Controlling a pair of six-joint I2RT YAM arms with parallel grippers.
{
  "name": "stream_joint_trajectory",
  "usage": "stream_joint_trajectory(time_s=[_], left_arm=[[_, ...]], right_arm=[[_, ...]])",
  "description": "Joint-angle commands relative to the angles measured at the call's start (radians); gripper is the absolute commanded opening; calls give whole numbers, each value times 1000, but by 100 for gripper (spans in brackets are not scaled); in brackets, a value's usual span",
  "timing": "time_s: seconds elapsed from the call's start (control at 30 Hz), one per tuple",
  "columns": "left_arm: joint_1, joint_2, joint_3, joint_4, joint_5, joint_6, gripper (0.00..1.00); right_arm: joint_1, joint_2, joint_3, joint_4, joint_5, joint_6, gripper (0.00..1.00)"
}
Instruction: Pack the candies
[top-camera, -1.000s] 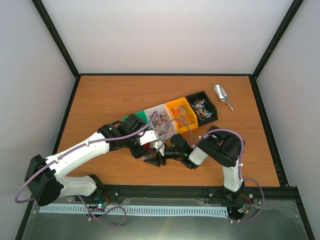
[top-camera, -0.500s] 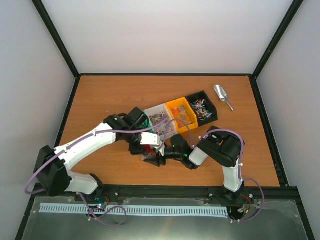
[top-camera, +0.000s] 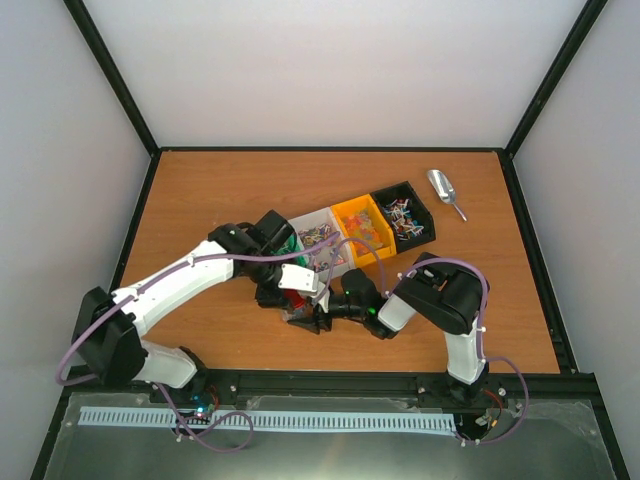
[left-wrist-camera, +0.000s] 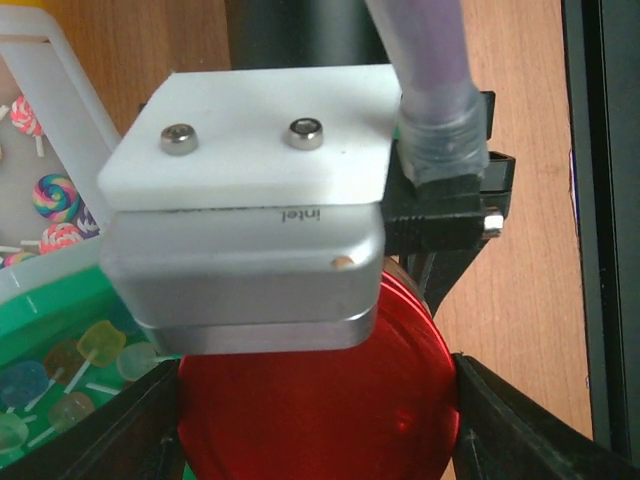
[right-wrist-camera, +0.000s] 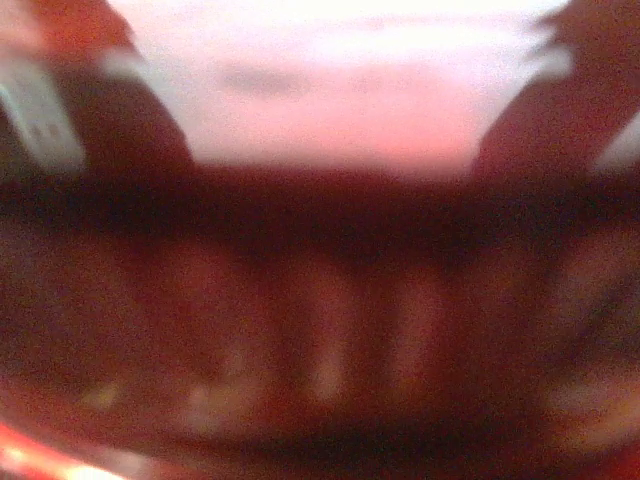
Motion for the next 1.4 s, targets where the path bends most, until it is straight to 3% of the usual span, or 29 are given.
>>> stream_joint_trajectory(time_s=[0.0,0.07,0.2,0.5,0.83,1.13,1.37], left_arm=[[-6,-77,-38,7,135,-85,64],[-5,-106,-58,50,107,-179,70],[-6,-171,-109,128,98,-304,73],[-18,-176,-164,215,80,-386,86],[-37,-161,-164,197,26,-345,71],[-37,-162,-185,181,5,-327,82],[-37,-152,-183,181,7,-318,70]], right_arm=[[0,29,-14,-132,6,-34,21],[0,29,-11,-136,14,-33,21],[0,37,-7,-131,10,-24,22],[0,35,-6,-137,15,-25,22],[0,42,-4,-137,13,-25,22],[0,44,-7,-133,10,-24,22],[0,37,-6,-135,10,-27,23]])
